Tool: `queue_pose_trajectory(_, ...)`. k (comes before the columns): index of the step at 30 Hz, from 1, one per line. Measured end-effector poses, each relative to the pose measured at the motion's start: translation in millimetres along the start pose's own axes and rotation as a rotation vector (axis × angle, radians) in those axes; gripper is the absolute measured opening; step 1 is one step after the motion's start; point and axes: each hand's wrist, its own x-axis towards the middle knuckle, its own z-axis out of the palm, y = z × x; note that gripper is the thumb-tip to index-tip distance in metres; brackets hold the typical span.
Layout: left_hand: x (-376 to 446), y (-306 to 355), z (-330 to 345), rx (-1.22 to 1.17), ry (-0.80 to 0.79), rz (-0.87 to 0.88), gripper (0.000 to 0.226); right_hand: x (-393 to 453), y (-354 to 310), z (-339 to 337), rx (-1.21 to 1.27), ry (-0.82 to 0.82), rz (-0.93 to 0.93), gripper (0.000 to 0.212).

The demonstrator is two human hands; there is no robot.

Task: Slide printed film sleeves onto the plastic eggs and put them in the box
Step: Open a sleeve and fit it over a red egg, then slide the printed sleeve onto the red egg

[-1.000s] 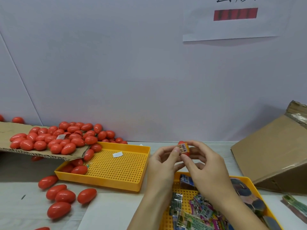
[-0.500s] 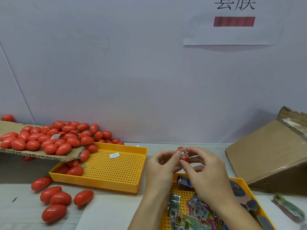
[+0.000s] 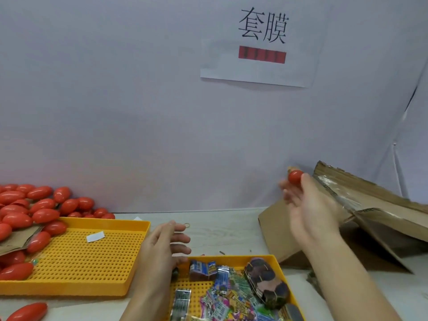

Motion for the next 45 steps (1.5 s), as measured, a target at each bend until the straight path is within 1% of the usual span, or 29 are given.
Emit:
queue_pose_trajectory(1,0,1,0,-0.005,-0.007,0.006,0.029,10,-15,-1,0.081,0.047,-0.019,0.021)
queue_pose_trajectory(3,-1,2,1,-0.014,-0.030,0.008,0.030,26,-38,-7,0.165,0.116,-0.014,0.030)
queue_pose_trajectory(5,-2,3,2,-0.015,-0.054,-0.003,0.032,30,-46,-10,0.137,0.096,0.066,0.034)
queue_pose_trajectory(6,-2,3,3,-0.015,-0.064,-0.011,0.033,27,-43,-10,0.077,0.047,0.110,0.032)
queue_pose_trajectory(8,-3,3,3,-0.017,-0.068,-0.020,0.033,10,-24,-9,-0.082,-0.063,0.181,0.023)
queue_pose_trajectory(11,-4,5,1,0.019,-0.084,0.006,0.029,-23,17,-13,-0.270,-0.198,0.254,0.021)
queue_pose_trajectory(13,-4,7,1,0.026,-0.081,0.005,0.028,-43,43,-15,-0.463,-0.314,0.235,0.023)
queue_pose_trajectory(15,-3,10,3,0.084,-0.073,0.012,0.027,-56,63,-14,-0.727,-0.460,0.140,0.030)
queue_pose_trajectory(16,-4,11,4,0.165,-0.076,0.036,0.026,-61,69,-12,-0.832,-0.537,0.085,0.032)
queue_pose_trajectory(18,-6,15,3,0.450,-0.137,0.130,0.022,-68,74,-11,-0.929,-0.633,0.022,0.034)
queue_pose_trajectory(20,-10,24,-2,0.802,-0.286,0.227,0.015,-73,77,-11,-0.987,-0.701,-0.013,0.035)
queue_pose_trajectory(21,-11,29,-5,0.936,-0.358,0.254,0.013,-75,79,-12,-1.034,-0.739,-0.039,0.034)
queue_pose_trajectory(23,-11,41,-13,1.088,-0.439,0.255,0.011,-79,84,-14,-1.141,-0.799,-0.067,0.032)
queue_pose_trajectory(26,3,60,-29,1.247,-0.399,0.231,0.010,-78,88,-16,-1.223,-0.851,-0.065,0.031)
queue_pose_trajectory(29,41,73,-43,1.449,-0.317,0.270,0.014,-76,87,-17,-1.193,-0.851,-0.049,0.033)
queue_pose_trajectory(31,73,75,-54,1.538,-0.271,0.294,0.018,-76,87,-16,-1.189,-0.874,-0.057,0.034)
queue_pose_trajectory(33,102,76,-67,1.662,-0.241,0.282,0.019,-77,88,-17,-1.185,-0.905,-0.059,0.034)
queue_pose_trajectory(35,127,78,-78,1.795,-0.240,0.229,0.019,-76,90,-17,-1.185,-0.918,-0.065,0.034)
queue_pose_trajectory(37,146,80,-83,1.899,-0.230,0.141,0.021,-74,91,-18,-1.172,-0.910,-0.067,0.035)
queue_pose_trajectory(40,163,75,-83,2.043,-0.231,0.017,0.030,-73,93,-19,-1.144,-0.894,-0.055,0.035)
queue_pose_trajectory(45,174,65,-70,2.127,-0.247,-0.028,0.033,-69,94,-21,-1.117,-0.881,-0.057,0.032)
